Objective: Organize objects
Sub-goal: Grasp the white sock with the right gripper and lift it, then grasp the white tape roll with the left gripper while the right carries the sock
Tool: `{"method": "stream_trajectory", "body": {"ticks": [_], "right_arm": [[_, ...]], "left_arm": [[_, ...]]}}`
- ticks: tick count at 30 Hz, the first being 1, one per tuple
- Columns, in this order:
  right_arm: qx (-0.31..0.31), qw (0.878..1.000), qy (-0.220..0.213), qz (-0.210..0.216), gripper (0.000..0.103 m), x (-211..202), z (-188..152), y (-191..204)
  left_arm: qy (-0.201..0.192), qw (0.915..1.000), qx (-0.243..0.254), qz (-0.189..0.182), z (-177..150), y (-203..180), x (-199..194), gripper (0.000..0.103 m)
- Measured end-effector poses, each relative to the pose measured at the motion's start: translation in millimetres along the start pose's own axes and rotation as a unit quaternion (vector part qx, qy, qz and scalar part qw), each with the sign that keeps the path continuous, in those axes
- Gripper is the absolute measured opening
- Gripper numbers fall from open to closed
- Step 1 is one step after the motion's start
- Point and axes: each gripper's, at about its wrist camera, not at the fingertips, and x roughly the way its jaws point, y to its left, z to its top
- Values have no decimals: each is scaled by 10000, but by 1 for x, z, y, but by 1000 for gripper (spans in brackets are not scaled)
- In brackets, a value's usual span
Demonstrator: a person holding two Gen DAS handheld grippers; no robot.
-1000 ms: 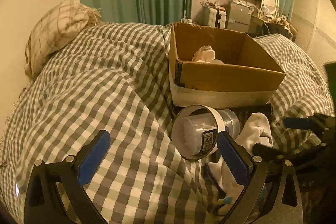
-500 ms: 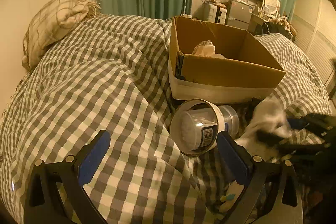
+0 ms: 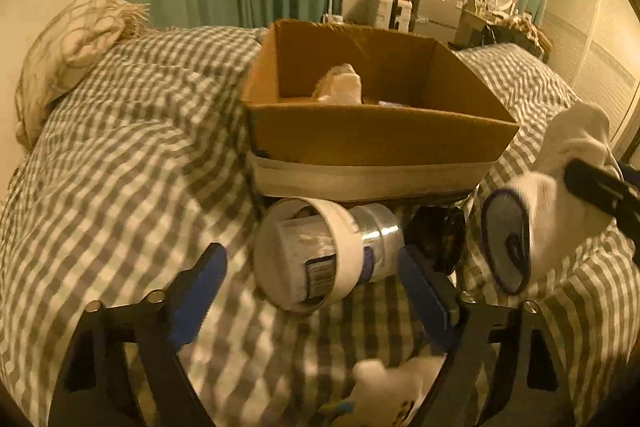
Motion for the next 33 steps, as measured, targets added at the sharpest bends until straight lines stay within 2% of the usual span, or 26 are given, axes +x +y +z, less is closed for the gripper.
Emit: {"method": "stream_trajectory", "body": {"ticks": [1,3,6,7,9,10,13,16,18,22,24,33], "right_arm": [[19,10000,69,49,48,4,-1,-2],[39,9999,122,100,48,8,-5,-4],[35,9998,172,119,48,13,-7,-4],[25,9997,178,134,48,14,-7,-3],[9,9998,169,138,48,12,-8,-3],[-7,9998,167,139,48,12,-8,-2],[-33,9998,157,126,48,10,-7,-1],[-62,9999,105,116,48,6,-6,2],[-86,9999,47,110,48,2,-4,4],[-122,9999,-64,90,48,-10,-1,7],[-132,9998,-137,78,48,-17,2,7],[-186,9987,-466,67,48,-39,31,1]], "left_arm": [[11,10000,34,8,1,-4,4,84],[147,9997,200,25,2,-12,17,68],[253,9985,424,246,0,-16,32,53],[230,9989,375,185,0,-13,31,50],[146,9997,211,-52,0,-3,24,28],[139,9996,182,-150,0,0,21,24],[151,9991,41,-391,-1,10,10,23],[19,9993,39,-368,1,14,-6,22],[-81,9992,93,-390,4,14,-19,11],[-329,9983,71,-476,15,19,-45,11],[-461,9979,127,-437,20,20,-56,5],[-854,9939,394,-570,59,8,-83,5]]}}
